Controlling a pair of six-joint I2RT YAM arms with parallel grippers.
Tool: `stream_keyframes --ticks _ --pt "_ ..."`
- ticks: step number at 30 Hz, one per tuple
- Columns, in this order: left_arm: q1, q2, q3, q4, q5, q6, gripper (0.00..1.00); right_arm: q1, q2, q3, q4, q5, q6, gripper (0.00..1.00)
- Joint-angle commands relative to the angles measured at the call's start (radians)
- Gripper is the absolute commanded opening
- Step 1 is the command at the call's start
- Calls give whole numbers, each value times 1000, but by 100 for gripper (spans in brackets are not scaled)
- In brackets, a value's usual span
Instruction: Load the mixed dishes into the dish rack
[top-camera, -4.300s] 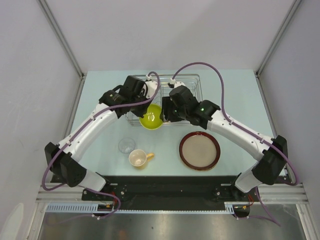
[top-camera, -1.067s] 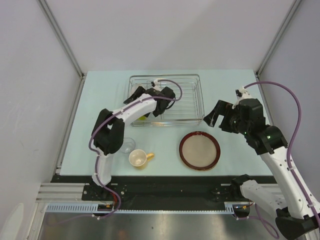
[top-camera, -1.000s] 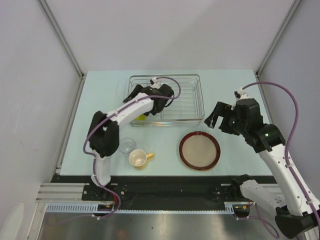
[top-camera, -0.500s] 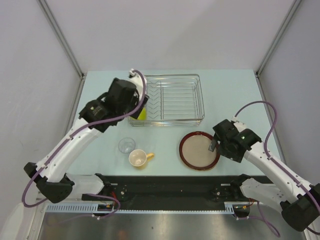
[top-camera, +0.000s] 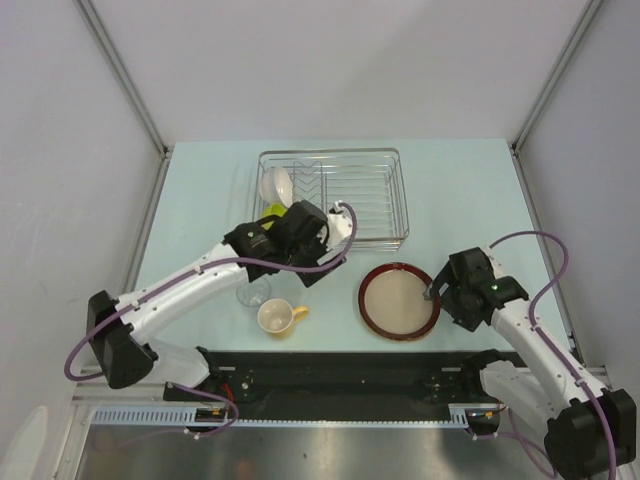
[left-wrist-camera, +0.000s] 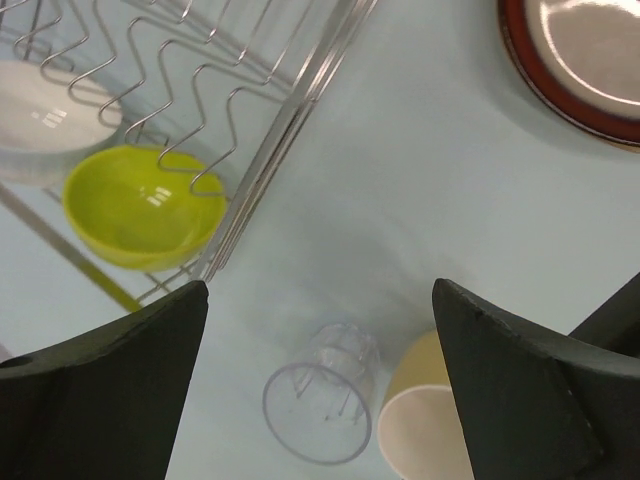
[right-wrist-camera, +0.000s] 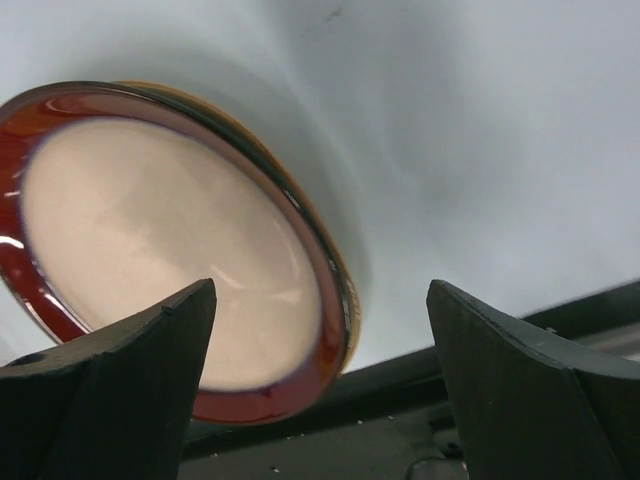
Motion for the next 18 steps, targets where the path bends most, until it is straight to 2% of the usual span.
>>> stream_keyframes --ticks 1,8,18 --pt "-44 54 -66 142 46 43 98 -25 35 -23 156 -96 -28 90" --pt "-65 176 -87 251 17 108 100 -48 51 -51 187 -116 -36 79" --pt "-82 339 -60 334 40 114 99 -82 8 -114 208 -176 -41 68"
